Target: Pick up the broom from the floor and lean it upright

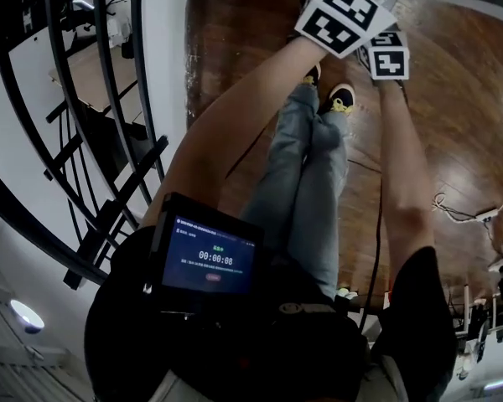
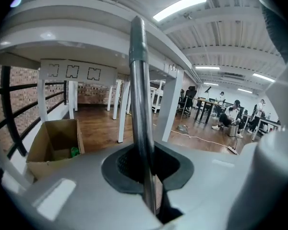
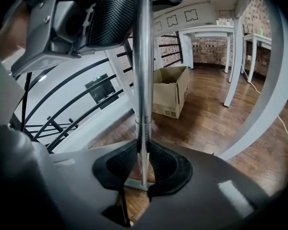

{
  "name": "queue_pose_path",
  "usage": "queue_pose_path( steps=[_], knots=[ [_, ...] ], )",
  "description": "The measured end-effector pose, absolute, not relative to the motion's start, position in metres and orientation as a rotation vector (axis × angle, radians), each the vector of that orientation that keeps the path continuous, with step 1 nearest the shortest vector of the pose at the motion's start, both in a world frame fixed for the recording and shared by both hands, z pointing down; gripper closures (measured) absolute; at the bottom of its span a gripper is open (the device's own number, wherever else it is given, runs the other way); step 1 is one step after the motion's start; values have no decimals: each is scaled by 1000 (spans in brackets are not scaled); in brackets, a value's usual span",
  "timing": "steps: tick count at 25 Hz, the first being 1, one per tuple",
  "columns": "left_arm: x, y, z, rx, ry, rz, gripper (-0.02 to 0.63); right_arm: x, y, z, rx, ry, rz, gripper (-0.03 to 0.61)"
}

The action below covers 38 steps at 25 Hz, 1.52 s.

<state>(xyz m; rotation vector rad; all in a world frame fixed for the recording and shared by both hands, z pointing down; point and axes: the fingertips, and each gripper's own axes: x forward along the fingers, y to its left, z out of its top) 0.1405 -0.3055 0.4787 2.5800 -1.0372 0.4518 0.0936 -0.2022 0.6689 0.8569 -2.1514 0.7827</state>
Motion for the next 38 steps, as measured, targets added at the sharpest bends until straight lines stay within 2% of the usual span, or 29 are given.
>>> queue_pose_path(
  steps=[14, 18, 22, 26, 38],
  knots=[
    [134, -302, 478, 2608, -1046, 463, 564, 87, -203, 665, 825, -2167, 739, 492],
    [137, -302, 477, 2642, -1023, 485, 531, 89, -208, 660, 840, -2192, 717, 486],
    [140, -298, 475, 2683, -986, 503, 477, 83, -206, 650, 799, -2242, 758, 426],
    [140, -291, 474, 2685, -976, 527, 425, 89, -205, 645, 802, -2254, 748, 408],
    [127, -287, 457, 2646, -1038, 489, 387, 99, -222, 586, 979, -2397, 655, 402]
  ],
)
